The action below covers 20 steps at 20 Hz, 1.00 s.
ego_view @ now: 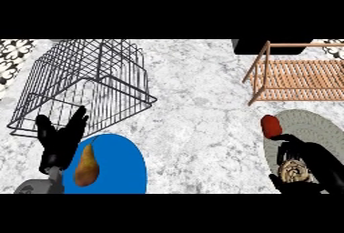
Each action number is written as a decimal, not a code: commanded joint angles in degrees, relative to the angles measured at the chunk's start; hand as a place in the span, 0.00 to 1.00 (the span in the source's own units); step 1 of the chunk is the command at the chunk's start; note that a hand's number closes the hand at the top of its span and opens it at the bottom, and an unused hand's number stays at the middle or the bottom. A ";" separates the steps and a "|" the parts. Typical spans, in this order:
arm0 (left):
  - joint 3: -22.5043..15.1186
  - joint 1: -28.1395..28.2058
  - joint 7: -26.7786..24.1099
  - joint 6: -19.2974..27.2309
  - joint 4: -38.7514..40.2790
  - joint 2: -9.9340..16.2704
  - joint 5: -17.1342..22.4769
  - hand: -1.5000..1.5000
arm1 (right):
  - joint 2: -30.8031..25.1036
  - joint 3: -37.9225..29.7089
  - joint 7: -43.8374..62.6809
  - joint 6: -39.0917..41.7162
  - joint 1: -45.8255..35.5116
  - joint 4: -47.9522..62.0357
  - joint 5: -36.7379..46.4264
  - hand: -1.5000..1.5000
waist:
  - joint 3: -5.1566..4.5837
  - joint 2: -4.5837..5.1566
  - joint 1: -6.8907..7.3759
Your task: Pick the cupcake from the placemat and place it in the tiered shelf
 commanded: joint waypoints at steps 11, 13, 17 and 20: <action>0.63 3.92 2.44 -0.92 -2.99 0.78 0.00 0.50 | -3.89 -22.11 18.36 4.98 -0.85 -37.12 -17.00 1.00 | -0.08 -0.12 -1.33; 2.78 2.29 -0.22 -2.58 2.03 0.82 1.10 0.50 | -6.84 -29.07 20.22 8.19 -3.67 -36.46 -23.82 1.00 | -0.09 0.21 -1.22; 1.82 1.56 0.99 -2.19 1.26 0.21 -0.04 0.50 | -12.52 -36.69 29.95 10.67 -13.49 -31.93 -31.88 1.00 | -0.10 0.34 -0.50; 0.76 3.00 0.57 -1.39 -0.68 -1.33 -0.97 0.50 | -17.04 -40.51 34.75 11.67 -19.84 -28.30 -37.45 1.00 | -0.08 0.32 0.01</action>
